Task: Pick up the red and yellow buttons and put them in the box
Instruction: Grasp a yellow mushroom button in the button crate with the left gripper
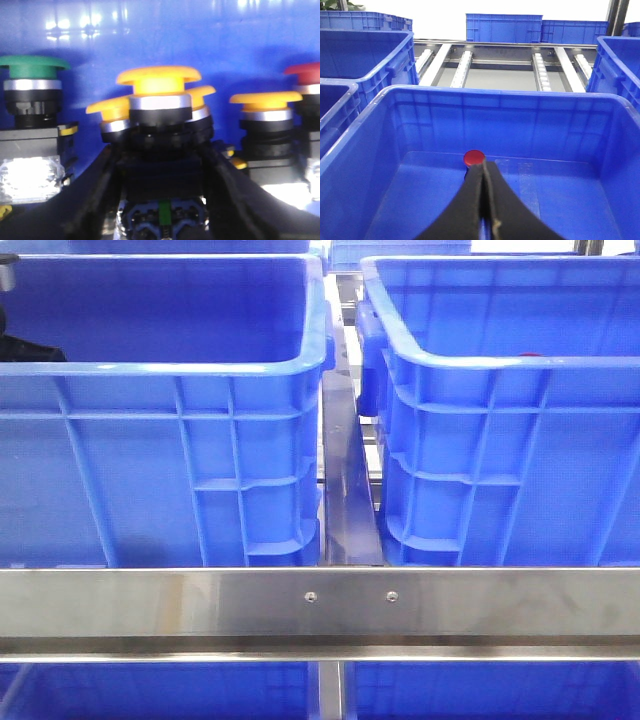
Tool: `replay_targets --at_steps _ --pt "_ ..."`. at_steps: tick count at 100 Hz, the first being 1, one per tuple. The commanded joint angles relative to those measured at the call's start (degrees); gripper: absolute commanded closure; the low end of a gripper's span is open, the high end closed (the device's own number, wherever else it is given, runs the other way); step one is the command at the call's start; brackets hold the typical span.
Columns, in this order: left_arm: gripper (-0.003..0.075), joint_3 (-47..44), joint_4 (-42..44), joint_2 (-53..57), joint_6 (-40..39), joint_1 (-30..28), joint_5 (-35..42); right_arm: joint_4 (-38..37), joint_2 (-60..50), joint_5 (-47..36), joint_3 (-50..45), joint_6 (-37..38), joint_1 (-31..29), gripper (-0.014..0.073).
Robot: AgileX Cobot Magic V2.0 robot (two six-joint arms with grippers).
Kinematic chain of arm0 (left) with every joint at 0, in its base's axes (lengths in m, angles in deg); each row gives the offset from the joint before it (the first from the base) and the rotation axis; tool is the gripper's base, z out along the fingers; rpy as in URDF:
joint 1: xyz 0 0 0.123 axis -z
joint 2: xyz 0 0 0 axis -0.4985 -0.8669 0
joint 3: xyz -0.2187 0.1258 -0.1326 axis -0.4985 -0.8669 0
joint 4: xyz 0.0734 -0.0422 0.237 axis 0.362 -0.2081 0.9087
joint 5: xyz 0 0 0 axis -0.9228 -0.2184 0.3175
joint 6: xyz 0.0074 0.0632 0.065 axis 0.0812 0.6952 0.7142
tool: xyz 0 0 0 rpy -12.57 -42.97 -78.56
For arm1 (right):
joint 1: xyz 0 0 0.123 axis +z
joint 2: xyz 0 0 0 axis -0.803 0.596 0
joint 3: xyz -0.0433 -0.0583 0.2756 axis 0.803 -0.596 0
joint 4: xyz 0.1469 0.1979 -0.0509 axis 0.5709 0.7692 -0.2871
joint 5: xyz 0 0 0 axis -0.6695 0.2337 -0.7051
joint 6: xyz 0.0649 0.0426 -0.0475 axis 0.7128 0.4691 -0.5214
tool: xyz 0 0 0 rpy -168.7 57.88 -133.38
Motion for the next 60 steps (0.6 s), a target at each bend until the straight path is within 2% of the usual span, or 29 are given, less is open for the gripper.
replay_targets --at_steps 1,22,34,60 --pt "0.0739 1.67 -0.43 5.30 -0.07 0.29 2.49 4.27 -0.16 1.84 1.60 -0.77 0.01 0.0662" --pt "0.0739 1.67 -0.72 14.19 -0.07 1.00 -1.12 4.27 -0.16 1.84 1.60 -0.77 0.01 0.0662" --pt "0.0739 1.67 -0.72 20.56 0.17 3.52 -4.00 4.27 -0.16 1.84 1.60 -0.77 0.01 0.0662" --pt "0.0739 1.67 -0.72 31.27 0.17 15.91 -6.84 4.27 -0.16 1.84 1.60 -0.77 0.01 0.0662"
